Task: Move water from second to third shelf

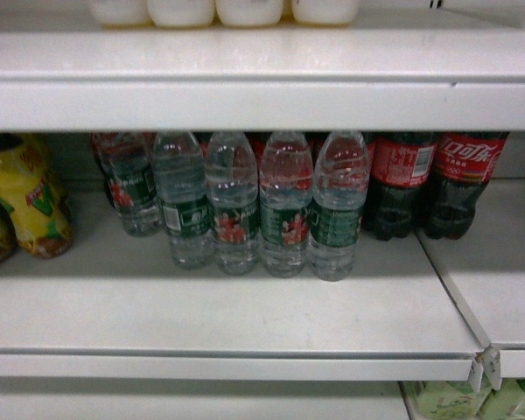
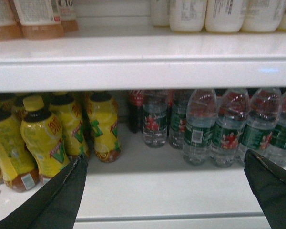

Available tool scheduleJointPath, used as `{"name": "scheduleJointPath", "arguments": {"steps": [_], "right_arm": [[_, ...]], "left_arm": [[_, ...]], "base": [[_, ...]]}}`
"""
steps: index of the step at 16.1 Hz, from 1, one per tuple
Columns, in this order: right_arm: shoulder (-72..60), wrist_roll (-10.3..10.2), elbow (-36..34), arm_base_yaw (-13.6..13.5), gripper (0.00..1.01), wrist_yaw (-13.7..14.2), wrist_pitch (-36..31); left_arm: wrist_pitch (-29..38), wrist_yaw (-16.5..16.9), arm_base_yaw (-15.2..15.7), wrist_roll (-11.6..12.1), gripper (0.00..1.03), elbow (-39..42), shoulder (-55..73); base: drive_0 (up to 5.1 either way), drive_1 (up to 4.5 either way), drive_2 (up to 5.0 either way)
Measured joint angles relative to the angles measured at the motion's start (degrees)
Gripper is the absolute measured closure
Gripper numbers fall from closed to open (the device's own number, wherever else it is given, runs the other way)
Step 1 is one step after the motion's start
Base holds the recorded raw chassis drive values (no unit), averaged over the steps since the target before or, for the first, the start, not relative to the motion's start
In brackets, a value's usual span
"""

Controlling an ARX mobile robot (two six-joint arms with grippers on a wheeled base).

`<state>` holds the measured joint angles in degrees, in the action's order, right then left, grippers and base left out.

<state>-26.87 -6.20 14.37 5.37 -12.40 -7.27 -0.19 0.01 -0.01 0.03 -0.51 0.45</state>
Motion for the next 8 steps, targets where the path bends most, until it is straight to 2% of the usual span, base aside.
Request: {"name": "scheduleJointPath", "arguments": {"steps": [8], "right_arm": [[0.0,-0.02,0.0,0.0,0.62,-0.04,-0.02]], "left_arm": [[-0.02,-0.07,0.0,0.0,0.05,0.0,0.0]], "base": [[0.0,0.0,0.0]]}}
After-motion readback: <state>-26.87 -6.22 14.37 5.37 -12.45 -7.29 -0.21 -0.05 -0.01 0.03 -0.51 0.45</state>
